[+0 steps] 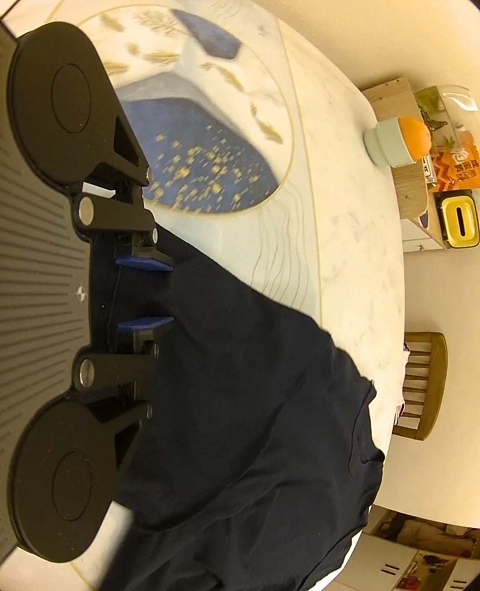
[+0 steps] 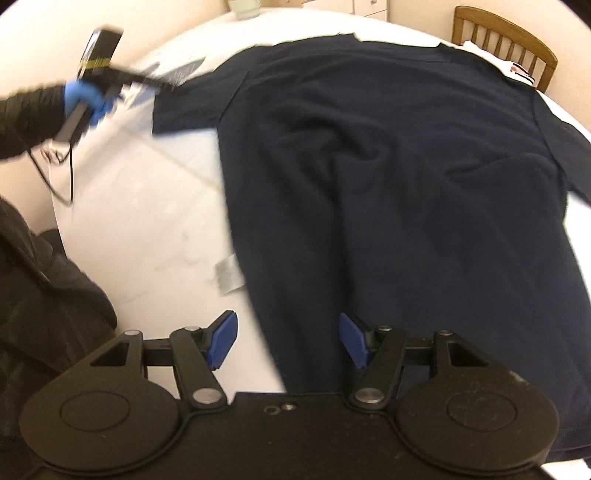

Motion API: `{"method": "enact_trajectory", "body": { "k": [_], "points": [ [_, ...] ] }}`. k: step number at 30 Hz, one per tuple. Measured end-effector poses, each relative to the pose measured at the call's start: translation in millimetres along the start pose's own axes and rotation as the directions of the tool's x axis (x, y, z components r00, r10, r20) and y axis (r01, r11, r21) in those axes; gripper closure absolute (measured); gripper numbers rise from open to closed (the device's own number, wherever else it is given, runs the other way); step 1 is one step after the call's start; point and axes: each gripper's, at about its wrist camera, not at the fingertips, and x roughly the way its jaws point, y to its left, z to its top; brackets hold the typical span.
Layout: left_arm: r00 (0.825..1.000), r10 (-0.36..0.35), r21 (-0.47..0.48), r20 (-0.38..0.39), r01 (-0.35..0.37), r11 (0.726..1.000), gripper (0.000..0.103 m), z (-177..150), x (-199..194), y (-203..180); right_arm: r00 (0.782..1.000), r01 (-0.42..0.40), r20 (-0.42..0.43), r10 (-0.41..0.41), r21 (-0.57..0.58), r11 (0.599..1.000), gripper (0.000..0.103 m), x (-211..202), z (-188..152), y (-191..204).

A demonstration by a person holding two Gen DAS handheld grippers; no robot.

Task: Fold clothes
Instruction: 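Release the shirt with the right gripper and withdraw both grippers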

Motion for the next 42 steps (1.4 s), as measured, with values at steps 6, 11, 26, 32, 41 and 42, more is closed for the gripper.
{"method": "enact_trajectory", "body": {
  "k": [6, 11, 26, 32, 41, 42],
  "points": [
    [1.000, -0.007, 0.042, 0.006, 0.007, 0.999, 0.077, 14.5, 12.5, 14.7, 0.981, 0.181, -0.074, -0.181, -0.007, 0.983, 0.000, 19.7, -10.9, 9.2],
    [0.999, -0.033, 0.045, 0.009, 0.033, 0.998, 0.076, 15.2, 15.3, 20.1, 0.982, 0.179, -0.068, -0.177, 0.036, 0.983, 0.000, 17.9, -14.5, 21.9],
    [0.999, -0.046, 0.059, 0.019, 0.045, 0.997, 0.076, 16.5, 16.2, 24.8, 0.953, -0.290, -0.043, 0.301, 0.163, 0.943, 0.000, 17.5, -32.1, 78.0],
    [0.999, -0.037, 0.037, -0.004, 0.037, 0.999, 0.071, 16.4, 11.1, 19.5, 0.980, -0.197, -0.001, 0.201, 0.195, 0.961, 0.000, -13.4, -46.2, 57.0],
    [0.990, -0.142, 0.033, 0.024, 0.141, 0.989, 0.024, -8.4, -49.5, -20.4, 0.991, 0.116, 0.024, -0.129, 0.290, 0.950, 0.000, -54.0, -74.0, -44.0],
    [0.986, -0.166, 0.020, 0.014, 0.165, 0.986, 0.024, -12.0, -56.9, -27.0, 0.985, 0.151, 0.033, -0.168, 0.295, 0.943, 0.000, -62.2, -78.3, -59.4]
  ]
}}
